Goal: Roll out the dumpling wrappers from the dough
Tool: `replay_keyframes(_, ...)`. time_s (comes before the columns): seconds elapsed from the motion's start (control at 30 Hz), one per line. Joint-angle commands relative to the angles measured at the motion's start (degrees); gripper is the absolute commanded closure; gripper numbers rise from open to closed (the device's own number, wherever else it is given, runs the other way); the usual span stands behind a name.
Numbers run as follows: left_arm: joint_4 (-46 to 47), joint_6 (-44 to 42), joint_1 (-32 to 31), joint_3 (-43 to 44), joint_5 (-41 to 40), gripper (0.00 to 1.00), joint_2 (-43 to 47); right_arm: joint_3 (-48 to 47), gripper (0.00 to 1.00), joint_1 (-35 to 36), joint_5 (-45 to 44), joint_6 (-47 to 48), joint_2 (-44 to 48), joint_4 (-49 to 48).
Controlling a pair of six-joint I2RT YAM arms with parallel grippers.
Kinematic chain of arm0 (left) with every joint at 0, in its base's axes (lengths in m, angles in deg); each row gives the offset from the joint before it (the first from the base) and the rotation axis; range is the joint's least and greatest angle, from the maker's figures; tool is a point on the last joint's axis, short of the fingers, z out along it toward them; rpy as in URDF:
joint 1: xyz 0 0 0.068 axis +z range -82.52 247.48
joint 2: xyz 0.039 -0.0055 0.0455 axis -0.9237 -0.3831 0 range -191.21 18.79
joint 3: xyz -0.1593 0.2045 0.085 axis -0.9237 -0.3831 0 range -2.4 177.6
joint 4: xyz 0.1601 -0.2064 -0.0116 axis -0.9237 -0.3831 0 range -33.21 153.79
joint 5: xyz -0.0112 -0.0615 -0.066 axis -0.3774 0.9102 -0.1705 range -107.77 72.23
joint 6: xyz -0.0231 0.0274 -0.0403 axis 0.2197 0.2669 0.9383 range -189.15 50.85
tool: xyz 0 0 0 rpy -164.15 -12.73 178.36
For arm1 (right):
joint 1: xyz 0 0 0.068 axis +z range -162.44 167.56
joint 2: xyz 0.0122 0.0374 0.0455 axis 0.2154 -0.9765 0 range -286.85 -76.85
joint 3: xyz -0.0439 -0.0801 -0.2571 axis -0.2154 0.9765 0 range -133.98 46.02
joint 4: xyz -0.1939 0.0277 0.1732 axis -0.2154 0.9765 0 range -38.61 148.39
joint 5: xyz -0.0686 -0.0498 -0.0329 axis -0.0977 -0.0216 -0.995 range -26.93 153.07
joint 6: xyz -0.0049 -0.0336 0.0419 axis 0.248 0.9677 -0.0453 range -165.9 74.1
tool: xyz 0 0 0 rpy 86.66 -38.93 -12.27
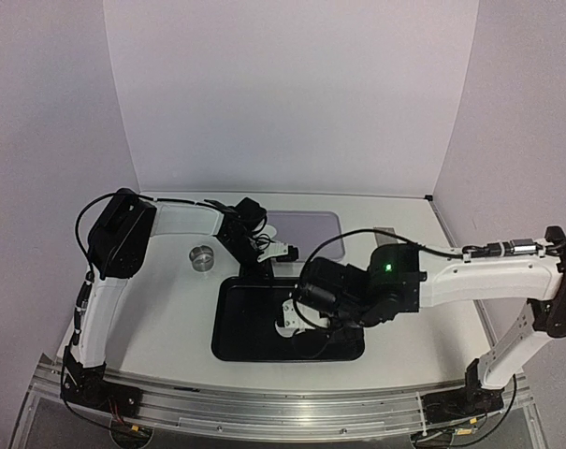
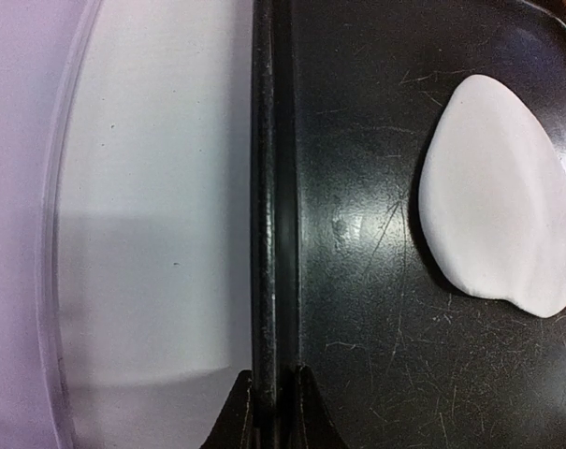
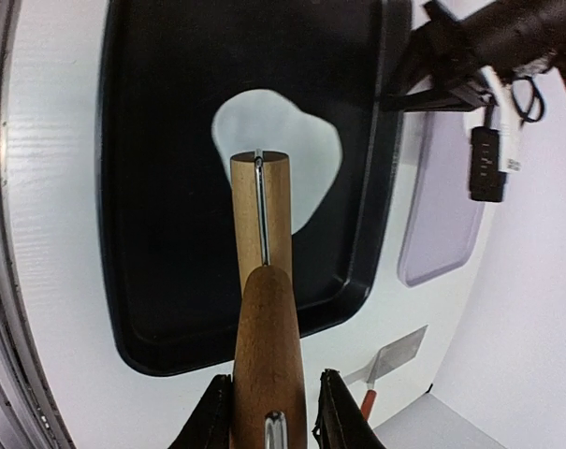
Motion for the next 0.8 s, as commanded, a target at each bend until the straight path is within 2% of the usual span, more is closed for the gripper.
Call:
replay_keyframes(0.0,2.20,-4.11,0.00,-0.05,-5.16,1.00,-0.07,-7.95,1.00,-5.12,-3.07,1.73,2.66,0.17)
replay_keyframes(0.23,1.17,-4.48,-0.46,-0.02,-4.38,1.00,0.09,-13.15,1.00,-16.64,-7.14,-1.81,4.39,-0.11)
replay_keyframes(0.5,0.12,-5.49,-1.13,-0.13,-3.16,1.00,0.56,-15.88,1.00,-36.98,-2.20,-12.69,5.98,-0.11)
replay_keyframes(0.67,-0.74,-5.41,-2.10,-0.08,-2.68,1.00,0.38,-18.54,1.00,-53.60,7.43,-22.97,3.56,0.31)
replay_keyframes(0.77,-1.03,-4.76,-2.27,-0.71,-1.85,1.00,0.85,-19.70,1.00,-64.31,15.86,-34.84,1.78,1.60)
